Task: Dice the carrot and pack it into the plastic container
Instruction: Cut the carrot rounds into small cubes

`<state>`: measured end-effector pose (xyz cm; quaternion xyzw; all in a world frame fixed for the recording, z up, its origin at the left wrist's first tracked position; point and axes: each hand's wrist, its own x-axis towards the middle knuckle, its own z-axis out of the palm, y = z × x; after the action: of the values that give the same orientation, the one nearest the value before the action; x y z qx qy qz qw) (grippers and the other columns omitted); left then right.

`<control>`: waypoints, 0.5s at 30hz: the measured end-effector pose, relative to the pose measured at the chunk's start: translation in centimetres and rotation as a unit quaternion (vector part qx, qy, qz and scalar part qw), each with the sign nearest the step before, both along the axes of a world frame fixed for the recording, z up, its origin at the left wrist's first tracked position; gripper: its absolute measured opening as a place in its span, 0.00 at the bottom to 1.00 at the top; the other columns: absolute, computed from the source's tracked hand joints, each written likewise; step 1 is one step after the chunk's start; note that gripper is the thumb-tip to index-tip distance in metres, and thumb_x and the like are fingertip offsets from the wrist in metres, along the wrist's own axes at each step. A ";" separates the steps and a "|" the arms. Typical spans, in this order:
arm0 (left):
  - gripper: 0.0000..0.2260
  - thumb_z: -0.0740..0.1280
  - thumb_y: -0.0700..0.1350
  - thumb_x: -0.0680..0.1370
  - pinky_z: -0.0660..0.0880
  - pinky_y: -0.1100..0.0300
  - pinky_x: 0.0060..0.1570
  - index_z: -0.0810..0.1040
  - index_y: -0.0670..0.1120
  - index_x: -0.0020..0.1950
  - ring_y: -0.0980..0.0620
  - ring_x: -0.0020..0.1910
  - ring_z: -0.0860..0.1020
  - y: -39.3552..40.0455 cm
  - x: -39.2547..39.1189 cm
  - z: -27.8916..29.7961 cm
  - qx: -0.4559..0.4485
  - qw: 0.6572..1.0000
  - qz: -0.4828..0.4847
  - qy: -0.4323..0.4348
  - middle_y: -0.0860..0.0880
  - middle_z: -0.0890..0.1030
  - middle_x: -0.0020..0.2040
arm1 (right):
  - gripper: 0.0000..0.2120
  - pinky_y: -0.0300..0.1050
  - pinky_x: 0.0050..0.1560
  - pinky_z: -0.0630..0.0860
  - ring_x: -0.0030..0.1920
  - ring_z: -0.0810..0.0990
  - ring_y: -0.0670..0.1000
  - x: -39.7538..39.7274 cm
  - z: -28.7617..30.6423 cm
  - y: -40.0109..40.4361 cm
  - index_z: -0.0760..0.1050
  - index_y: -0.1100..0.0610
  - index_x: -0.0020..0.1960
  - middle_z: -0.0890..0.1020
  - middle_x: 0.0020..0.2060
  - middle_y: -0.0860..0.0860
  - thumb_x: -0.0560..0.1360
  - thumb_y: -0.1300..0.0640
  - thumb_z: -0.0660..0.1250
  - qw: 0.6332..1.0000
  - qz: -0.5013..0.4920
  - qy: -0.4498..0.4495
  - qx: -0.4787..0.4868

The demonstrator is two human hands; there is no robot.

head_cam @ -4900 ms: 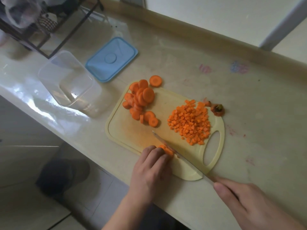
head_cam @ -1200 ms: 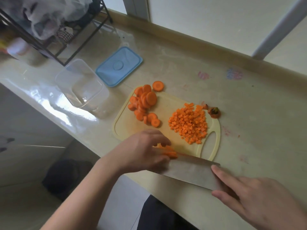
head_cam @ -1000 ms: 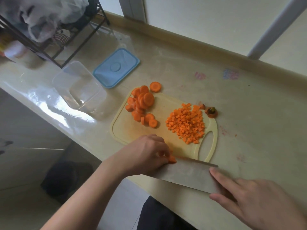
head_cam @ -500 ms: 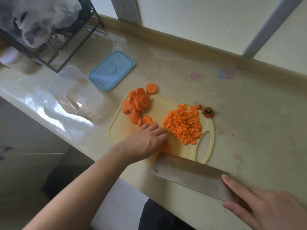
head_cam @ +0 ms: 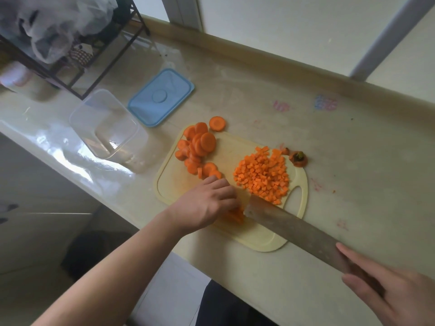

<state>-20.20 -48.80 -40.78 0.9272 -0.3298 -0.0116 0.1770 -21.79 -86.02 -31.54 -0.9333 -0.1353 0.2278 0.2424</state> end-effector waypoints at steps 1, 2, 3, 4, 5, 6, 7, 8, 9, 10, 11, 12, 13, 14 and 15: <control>0.19 0.51 0.39 0.86 0.73 0.48 0.45 0.83 0.40 0.54 0.41 0.45 0.77 0.0 0.0 -0.1 -0.002 1.000 0.002 -0.003 0.42 0.81 0.50 | 0.23 0.37 0.39 0.74 0.38 0.81 0.40 0.0 0.0 0.0 0.72 0.32 0.63 0.84 0.39 0.40 0.73 0.28 0.52 1.000 -0.022 0.009 0.014; 0.20 0.50 0.40 0.86 0.73 0.49 0.46 0.83 0.40 0.54 0.41 0.46 0.77 0.1 -0.1 -0.2 -0.004 1.000 0.004 -0.006 0.42 0.81 0.50 | 0.21 0.36 0.40 0.74 0.42 0.79 0.39 0.0 -0.2 0.1 0.69 0.28 0.63 0.83 0.39 0.37 0.72 0.27 0.52 0.999 -0.040 0.019 0.024; 0.20 0.50 0.40 0.87 0.73 0.49 0.47 0.83 0.40 0.54 0.42 0.46 0.76 0.1 -0.1 -0.2 -0.005 1.000 0.007 -0.010 0.42 0.81 0.50 | 0.20 0.34 0.42 0.74 0.45 0.78 0.38 0.1 -0.3 0.1 0.67 0.25 0.63 0.81 0.40 0.34 0.72 0.27 0.52 0.998 -0.052 0.033 0.031; 0.18 0.52 0.39 0.86 0.72 0.49 0.47 0.83 0.40 0.54 0.42 0.46 0.76 0.1 -0.2 -0.2 -0.006 1.000 0.012 -0.013 0.43 0.81 0.49 | 0.20 0.31 0.43 0.73 0.45 0.78 0.36 0.2 -0.3 0.2 0.67 0.25 0.62 0.80 0.40 0.31 0.72 0.26 0.52 0.996 -0.062 0.051 0.032; 0.16 0.55 0.39 0.85 0.71 0.50 0.47 0.83 0.40 0.54 0.42 0.46 0.76 0.1 -0.3 -0.3 -0.008 1.000 0.021 -0.016 0.43 0.81 0.49 | 0.22 0.27 0.43 0.72 0.43 0.76 0.32 0.2 -0.6 0.2 0.69 0.27 0.62 0.79 0.37 0.29 0.71 0.26 0.51 0.995 -0.069 0.070 0.031; 0.12 0.59 0.38 0.84 0.70 0.51 0.47 0.83 0.40 0.53 0.43 0.45 0.75 0.0 -0.3 -0.3 -0.015 0.999 0.034 -0.019 0.44 0.81 0.48 | 0.24 0.24 0.42 0.70 0.40 0.74 0.28 0.1 -0.7 0.3 0.70 0.30 0.62 0.78 0.37 0.28 0.71 0.25 0.51 0.993 -0.075 0.091 0.031; 0.09 0.62 0.36 0.82 0.68 0.53 0.46 0.83 0.40 0.53 0.43 0.45 0.75 0.0 -0.3 -0.4 -0.025 0.998 0.050 -0.022 0.44 0.81 0.47 | 0.26 0.22 0.42 0.68 0.38 0.73 0.26 0.0 -0.9 0.4 0.70 0.33 0.63 0.78 0.39 0.27 0.71 0.25 0.50 0.991 -0.081 0.103 0.031; 0.07 0.65 0.36 0.81 0.68 0.53 0.46 0.83 0.41 0.52 0.43 0.45 0.74 -0.1 -0.2 -0.5 -0.036 0.997 0.065 -0.025 0.44 0.81 0.47 | 0.27 0.21 0.41 0.68 0.37 0.72 0.25 -0.1 -1.0 0.5 0.70 0.33 0.63 0.77 0.42 0.28 0.70 0.24 0.50 0.989 -0.090 0.111 0.032; 0.06 0.67 0.35 0.79 0.68 0.53 0.45 0.83 0.41 0.53 0.43 0.45 0.75 -0.3 -0.1 -0.5 -0.044 0.996 0.075 -0.025 0.44 0.81 0.47 | 0.27 0.22 0.41 0.68 0.37 0.72 0.25 -0.2 -1.2 0.5 0.70 0.32 0.63 0.78 0.44 0.29 0.70 0.24 0.50 0.988 -0.101 0.113 0.034; 0.06 0.69 0.35 0.78 0.69 0.52 0.45 0.83 0.41 0.53 0.43 0.45 0.76 -0.5 0.1 -0.5 -0.048 0.995 0.081 -0.024 0.44 0.81 0.47 | 0.26 0.21 0.41 0.68 0.37 0.72 0.25 -0.2 -1.2 0.5 0.70 0.30 0.62 0.78 0.44 0.30 0.70 0.24 0.50 0.987 -0.113 0.107 0.034; 0.07 0.69 0.34 0.78 0.71 0.52 0.44 0.84 0.41 0.54 0.43 0.45 0.77 -0.7 0.3 -0.5 -0.048 0.995 0.082 -0.023 0.45 0.82 0.47 | 0.24 0.20 0.40 0.68 0.36 0.73 0.26 -0.2 -1.2 0.6 0.70 0.28 0.61 0.78 0.44 0.31 0.70 0.24 0.51 0.988 -0.120 0.095 0.036; 0.08 0.69 0.34 0.78 0.73 0.51 0.43 0.84 0.41 0.55 0.43 0.44 0.78 -0.8 0.5 -0.4 -0.047 0.995 0.079 -0.023 0.45 0.82 0.47 | 0.21 0.20 0.40 0.67 0.36 0.73 0.27 -0.1 -1.1 0.8 0.69 0.25 0.60 0.78 0.43 0.32 0.70 0.25 0.52 0.988 -0.124 0.082 0.038; 0.09 0.68 0.33 0.77 0.74 0.51 0.43 0.84 0.41 0.55 0.42 0.44 0.78 -1.0 0.6 -0.3 -0.046 0.996 0.073 -0.023 0.45 0.83 0.47 | 0.19 0.19 0.39 0.67 0.36 0.74 0.28 0.0 -1.1 0.9 0.67 0.22 0.59 0.78 0.43 0.33 0.70 0.26 0.53 0.989 -0.125 0.068 0.041; 0.10 0.67 0.33 0.78 0.74 0.51 0.43 0.84 0.41 0.56 0.42 0.44 0.79 -1.0 0.7 -0.2 -0.044 0.996 0.068 -0.023 0.45 0.83 0.47 | 0.17 0.19 0.37 0.67 0.35 0.74 0.29 0.0 -1.1 1.0 0.66 0.21 0.58 0.78 0.42 0.33 0.70 0.26 0.54 0.989 -0.124 0.059 0.045; 0.11 0.65 0.33 0.78 0.75 0.50 0.43 0.84 0.41 0.56 0.42 0.45 0.79 -0.9 0.6 -0.1 -0.042 0.997 0.064 -0.020 0.45 0.84 0.48 | 0.17 0.19 0.37 0.67 0.35 0.74 0.29 0.0 -1.1 1.0 0.66 0.20 0.58 0.78 0.41 0.33 0.70 0.26 0.53 0.990 -0.124 0.052 0.049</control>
<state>-19.55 -49.75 -40.91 0.9381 -0.2739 0.0323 0.2095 -21.76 -84.99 -32.65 -0.9168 -0.0171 0.2374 0.3207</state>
